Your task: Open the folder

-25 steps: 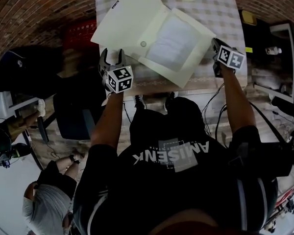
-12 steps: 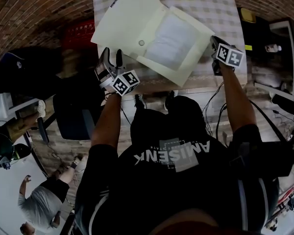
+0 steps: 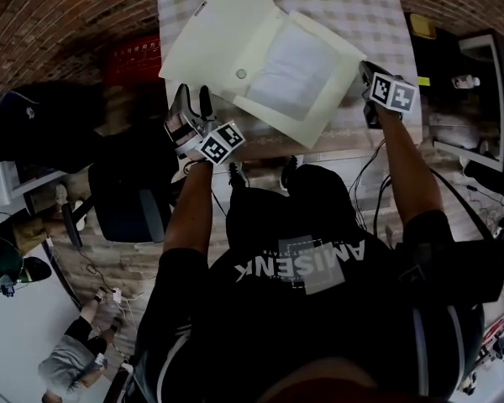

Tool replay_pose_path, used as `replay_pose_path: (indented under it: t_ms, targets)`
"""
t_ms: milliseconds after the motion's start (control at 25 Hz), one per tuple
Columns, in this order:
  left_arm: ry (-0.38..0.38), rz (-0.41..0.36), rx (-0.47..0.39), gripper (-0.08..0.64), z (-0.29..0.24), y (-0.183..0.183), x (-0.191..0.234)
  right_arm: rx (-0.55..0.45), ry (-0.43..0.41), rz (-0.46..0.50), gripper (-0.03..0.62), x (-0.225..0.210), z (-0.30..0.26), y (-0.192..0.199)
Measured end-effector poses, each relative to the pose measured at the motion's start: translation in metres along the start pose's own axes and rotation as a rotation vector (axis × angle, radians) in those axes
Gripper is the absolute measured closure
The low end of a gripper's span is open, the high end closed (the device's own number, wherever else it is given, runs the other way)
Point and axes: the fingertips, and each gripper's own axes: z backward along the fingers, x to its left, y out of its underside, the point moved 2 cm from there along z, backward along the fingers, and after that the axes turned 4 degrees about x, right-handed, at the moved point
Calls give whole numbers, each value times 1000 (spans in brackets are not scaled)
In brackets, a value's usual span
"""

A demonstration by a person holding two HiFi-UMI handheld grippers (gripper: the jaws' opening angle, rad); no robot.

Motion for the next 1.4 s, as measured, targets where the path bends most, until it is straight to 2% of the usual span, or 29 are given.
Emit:
replay_pose_path:
  t_ms: [200, 360, 520, 800, 960, 1160, 1240, 1400]
  targets:
    - [-18, 8, 20, 235, -2, 5, 5, 4, -5, 9, 514, 0, 0, 0]
    - [-7, -81, 28, 232, -5, 8, -1, 7, -9, 9, 515, 0, 0, 1]
    - [90, -164, -5, 262, -9, 7, -12, 8, -17, 6, 515, 0, -1, 0]
    - [235, -187, -3, 334, -22, 18, -25, -4, -17, -20, 515, -1, 0, 1]
    - [334, -92, 23, 371, -29, 25, -33, -2, -14, -31, 515, -3, -1, 1]
    - [536, 83, 77, 439, -43, 38, -45, -7, -7, -46, 515, -3, -1, 1]
    - [583, 105, 81, 445, -45, 40, -47, -8, -3, -50, 515, -4, 0, 1]
    - [631, 90, 76, 451, -47, 43, -49, -11, 6, -61, 515, -2, -1, 1]
